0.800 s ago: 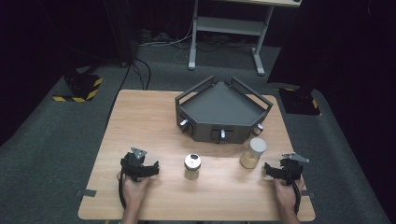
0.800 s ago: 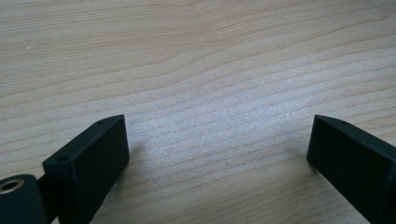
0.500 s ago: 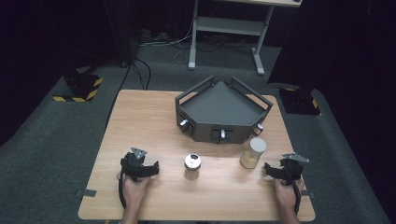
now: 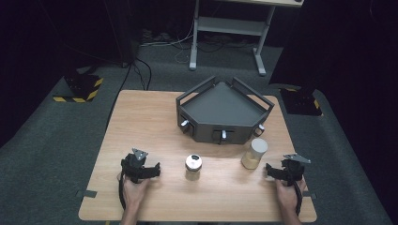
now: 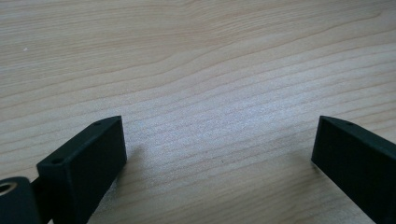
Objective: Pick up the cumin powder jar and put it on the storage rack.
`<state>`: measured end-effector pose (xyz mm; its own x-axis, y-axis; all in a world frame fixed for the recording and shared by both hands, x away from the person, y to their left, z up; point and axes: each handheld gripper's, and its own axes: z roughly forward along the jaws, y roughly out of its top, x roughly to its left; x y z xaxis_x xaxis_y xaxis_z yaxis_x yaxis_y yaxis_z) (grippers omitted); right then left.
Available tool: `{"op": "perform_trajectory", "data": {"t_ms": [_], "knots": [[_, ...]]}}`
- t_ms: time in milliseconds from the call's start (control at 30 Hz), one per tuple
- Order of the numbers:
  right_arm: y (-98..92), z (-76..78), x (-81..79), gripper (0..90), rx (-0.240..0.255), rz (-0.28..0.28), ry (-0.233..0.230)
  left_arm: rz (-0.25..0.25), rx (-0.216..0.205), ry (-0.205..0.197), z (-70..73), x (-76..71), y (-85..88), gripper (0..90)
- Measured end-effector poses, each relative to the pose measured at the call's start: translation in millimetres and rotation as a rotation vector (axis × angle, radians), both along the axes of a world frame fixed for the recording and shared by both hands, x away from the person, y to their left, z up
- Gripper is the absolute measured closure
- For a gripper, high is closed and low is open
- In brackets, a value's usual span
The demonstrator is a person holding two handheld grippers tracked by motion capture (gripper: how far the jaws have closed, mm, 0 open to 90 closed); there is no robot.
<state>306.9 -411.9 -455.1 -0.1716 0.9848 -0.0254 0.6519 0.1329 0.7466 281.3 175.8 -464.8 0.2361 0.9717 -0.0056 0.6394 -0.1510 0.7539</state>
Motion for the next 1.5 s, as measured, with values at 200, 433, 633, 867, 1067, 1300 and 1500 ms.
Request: {"op": "perform_trajectory", "data": {"t_ms": [200, 433, 633, 867, 1067, 1300, 1500], "knots": [[0.0, 0.0, 0.0, 3.5, 0.000, 0.000, 0.000, -0.054, -0.041, -0.027, -2.6, -13.6, 8.7, 2.4], [0.0, 0.0, 0.0, 3.5, 0.000, 0.000, 0.000, -0.157, -0.045, -0.057, 0.3, -30.5, 7.4, 2.5], [0.0, 0.0, 0.0, 3.5, 0.000, 0.000, 0.000, -0.226, -0.073, -0.059, 2.9, -34.9, 5.7, 2.4], [0.0, -0.1, 0.0, 3.5, 0.000, 0.000, 0.000, -0.348, -0.066, -0.063, 11.3, -35.5, -14.5, 2.5], [0.0, -0.1, 0.0, 3.5, 0.000, 0.000, 0.000, -0.431, -0.069, -0.060, 12.7, -28.3, -33.0, 2.4], [-0.1, -0.1, 0.0, 3.5, 0.000, 0.000, 0.000, -0.480, -0.057, -0.058, 15.4, -18.3, -52.9, 2.7], [-0.1, -0.1, 0.0, 3.5, 0.000, 0.000, 0.000, -0.481, -0.035, -0.046, 15.3, -9.6, -68.9, 3.4]]}}
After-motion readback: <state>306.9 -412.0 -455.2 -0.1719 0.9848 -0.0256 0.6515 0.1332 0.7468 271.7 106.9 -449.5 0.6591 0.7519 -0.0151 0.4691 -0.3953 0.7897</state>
